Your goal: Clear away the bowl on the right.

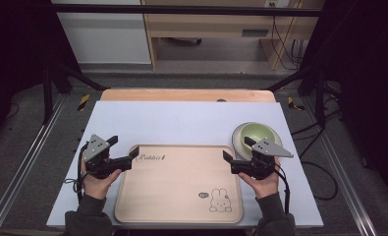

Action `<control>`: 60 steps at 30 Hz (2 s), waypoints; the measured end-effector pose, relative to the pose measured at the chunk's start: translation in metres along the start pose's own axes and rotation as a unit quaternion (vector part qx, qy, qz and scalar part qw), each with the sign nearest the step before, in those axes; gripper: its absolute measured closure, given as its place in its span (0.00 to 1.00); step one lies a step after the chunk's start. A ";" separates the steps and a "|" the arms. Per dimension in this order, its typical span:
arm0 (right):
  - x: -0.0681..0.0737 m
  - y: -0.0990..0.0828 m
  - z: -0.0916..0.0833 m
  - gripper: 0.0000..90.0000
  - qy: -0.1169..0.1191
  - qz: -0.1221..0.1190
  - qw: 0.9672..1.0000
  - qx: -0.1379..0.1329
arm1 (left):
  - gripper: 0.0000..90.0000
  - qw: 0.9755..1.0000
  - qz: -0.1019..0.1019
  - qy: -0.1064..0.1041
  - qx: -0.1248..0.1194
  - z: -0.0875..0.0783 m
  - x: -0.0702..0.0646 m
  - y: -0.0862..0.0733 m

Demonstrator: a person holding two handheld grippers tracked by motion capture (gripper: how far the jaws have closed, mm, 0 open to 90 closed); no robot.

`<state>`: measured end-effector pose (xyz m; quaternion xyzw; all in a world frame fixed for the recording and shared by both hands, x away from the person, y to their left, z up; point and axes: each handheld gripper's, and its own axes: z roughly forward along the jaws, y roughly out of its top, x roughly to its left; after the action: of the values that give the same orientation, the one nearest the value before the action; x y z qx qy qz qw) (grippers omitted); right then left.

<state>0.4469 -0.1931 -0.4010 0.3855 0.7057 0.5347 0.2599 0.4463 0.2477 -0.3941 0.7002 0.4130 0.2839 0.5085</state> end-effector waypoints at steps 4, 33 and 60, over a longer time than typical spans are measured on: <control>-0.001 -0.001 -0.001 0.10 -0.003 0.004 1.000 0.004 | 0.15 1.000 -0.001 0.002 -0.003 -0.001 0.000 0.000; -0.029 0.009 -0.020 0.18 -0.070 0.029 0.997 0.009 | 0.15 1.000 0.003 0.001 0.001 0.001 -0.003 -0.002; -0.063 0.002 -0.025 0.28 -0.142 0.042 0.987 0.068 | 0.15 1.000 0.001 0.004 0.000 0.001 -0.001 -0.002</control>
<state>0.4639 -0.2587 -0.3951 0.5035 0.6797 0.4355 0.3080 0.4461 0.2468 -0.3967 0.6992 0.4143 0.2868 0.5072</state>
